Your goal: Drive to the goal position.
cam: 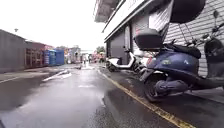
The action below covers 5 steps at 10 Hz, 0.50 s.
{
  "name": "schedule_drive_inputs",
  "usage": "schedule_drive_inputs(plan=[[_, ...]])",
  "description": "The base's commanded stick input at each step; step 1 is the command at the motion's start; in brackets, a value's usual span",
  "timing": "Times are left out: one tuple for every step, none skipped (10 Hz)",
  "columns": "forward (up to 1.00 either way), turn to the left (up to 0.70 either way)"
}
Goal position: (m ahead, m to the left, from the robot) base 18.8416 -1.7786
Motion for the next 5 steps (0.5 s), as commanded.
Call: schedule_drive_inputs(plan=[[0.03, 0.01], [0.03, 0.01], [0.03, 0.01], [0.03, 0.01], [0.03, 0.01]])
